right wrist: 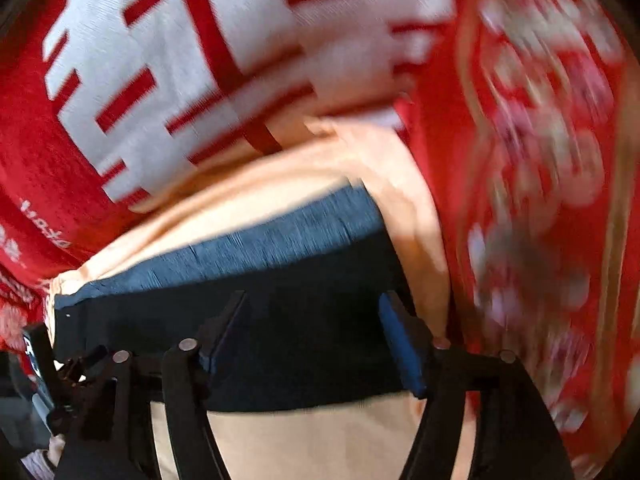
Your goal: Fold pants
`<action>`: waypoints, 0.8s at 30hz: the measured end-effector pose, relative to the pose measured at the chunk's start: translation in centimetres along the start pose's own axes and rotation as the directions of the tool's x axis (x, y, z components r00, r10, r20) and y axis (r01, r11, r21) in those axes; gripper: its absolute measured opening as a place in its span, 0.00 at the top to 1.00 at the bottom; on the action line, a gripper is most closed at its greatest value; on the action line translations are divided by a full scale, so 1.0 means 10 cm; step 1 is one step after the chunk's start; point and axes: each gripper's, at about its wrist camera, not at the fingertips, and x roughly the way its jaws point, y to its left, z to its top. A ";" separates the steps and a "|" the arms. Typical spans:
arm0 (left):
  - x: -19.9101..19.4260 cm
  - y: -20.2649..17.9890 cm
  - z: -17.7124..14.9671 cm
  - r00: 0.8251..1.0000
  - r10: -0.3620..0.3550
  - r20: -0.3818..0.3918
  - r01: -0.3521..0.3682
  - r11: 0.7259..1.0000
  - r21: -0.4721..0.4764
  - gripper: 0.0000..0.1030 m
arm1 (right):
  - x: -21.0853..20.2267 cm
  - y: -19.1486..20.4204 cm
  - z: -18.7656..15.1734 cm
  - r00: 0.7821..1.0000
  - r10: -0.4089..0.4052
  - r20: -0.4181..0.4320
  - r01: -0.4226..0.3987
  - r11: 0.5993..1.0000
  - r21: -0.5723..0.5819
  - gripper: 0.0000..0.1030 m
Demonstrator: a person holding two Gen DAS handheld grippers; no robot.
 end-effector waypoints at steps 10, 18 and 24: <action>-0.04 -0.22 0.10 1.000 0.003 0.026 -0.005 0.998 0.069 0.20 | 0.25 -0.31 -0.67 0.997 0.074 -0.003 -0.070 0.964 0.255 0.54; -0.13 -0.12 0.13 0.999 -0.016 0.048 0.014 0.999 0.035 0.20 | -0.13 -0.09 -0.50 0.980 0.076 0.183 -0.103 0.984 0.147 0.93; -0.05 -0.15 0.33 1.000 0.014 -0.008 -0.014 0.999 0.043 0.20 | 0.30 -0.39 -0.43 0.998 0.038 -0.041 -0.027 0.969 0.247 0.82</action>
